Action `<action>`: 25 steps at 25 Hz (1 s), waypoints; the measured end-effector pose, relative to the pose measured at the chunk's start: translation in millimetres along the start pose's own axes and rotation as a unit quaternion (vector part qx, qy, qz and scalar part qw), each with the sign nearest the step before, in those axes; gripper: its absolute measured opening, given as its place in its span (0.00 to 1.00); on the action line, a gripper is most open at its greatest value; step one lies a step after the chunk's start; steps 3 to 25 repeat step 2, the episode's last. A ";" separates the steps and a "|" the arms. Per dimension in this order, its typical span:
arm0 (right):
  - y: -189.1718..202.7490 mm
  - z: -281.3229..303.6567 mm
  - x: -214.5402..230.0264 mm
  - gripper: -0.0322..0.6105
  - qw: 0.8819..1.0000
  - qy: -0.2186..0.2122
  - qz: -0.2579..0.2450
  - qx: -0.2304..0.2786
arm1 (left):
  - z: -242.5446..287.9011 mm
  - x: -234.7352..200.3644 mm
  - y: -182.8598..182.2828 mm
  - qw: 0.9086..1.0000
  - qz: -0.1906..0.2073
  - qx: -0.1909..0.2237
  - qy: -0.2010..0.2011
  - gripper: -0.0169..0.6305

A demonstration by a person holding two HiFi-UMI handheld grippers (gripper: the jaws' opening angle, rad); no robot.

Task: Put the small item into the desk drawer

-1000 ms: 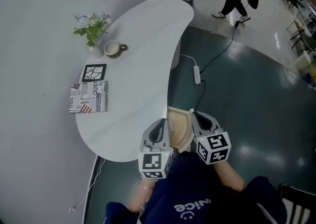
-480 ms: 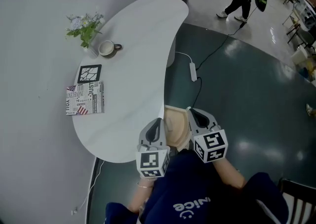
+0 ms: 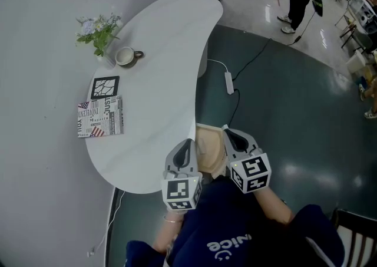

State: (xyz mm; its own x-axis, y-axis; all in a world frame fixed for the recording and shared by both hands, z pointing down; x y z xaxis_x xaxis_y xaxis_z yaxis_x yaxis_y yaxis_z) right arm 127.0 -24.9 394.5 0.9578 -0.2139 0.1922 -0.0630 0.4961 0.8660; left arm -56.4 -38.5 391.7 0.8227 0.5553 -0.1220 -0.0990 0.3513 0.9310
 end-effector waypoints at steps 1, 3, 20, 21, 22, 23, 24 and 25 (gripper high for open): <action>-0.1 0.0 0.4 0.06 1.000 0.001 -0.002 0.000 | 0.1 -0.3 0.0 1.000 0.000 0.000 -0.001 0.04; -0.1 -0.1 0.7 0.06 1.000 0.001 -0.004 0.000 | 0.2 -0.5 0.1 1.000 0.000 0.000 -0.001 0.04; -0.1 -0.1 0.7 0.06 1.000 0.001 -0.004 0.000 | 0.2 -0.5 0.1 1.000 0.000 0.000 -0.001 0.04; -0.1 -0.1 0.7 0.06 1.000 0.001 -0.004 0.000 | 0.2 -0.5 0.1 1.000 0.000 0.000 -0.001 0.04; -0.1 -0.1 0.7 0.06 1.000 0.001 -0.004 0.000 | 0.2 -0.5 0.1 1.000 0.000 0.000 -0.001 0.04; -0.1 -0.1 0.7 0.06 1.000 0.001 -0.004 0.000 | 0.2 -0.5 0.1 1.000 0.000 0.000 -0.001 0.04; -0.1 -0.1 0.7 0.06 1.000 0.001 -0.004 0.000 | 0.2 -0.5 0.1 1.000 0.000 0.000 -0.001 0.04; -0.1 -0.1 0.7 0.06 1.000 0.001 -0.004 0.000 | 0.2 -0.5 0.1 1.000 0.000 0.000 -0.001 0.04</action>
Point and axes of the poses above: the fingertips, and each gripper's own axes: z forward along the fingers, x to its right, y out of its underside, the point moved 9 cm from there along -z, backward along the fingers, and after that the axes turned 3 degrees about z, right-handed, at the moved point
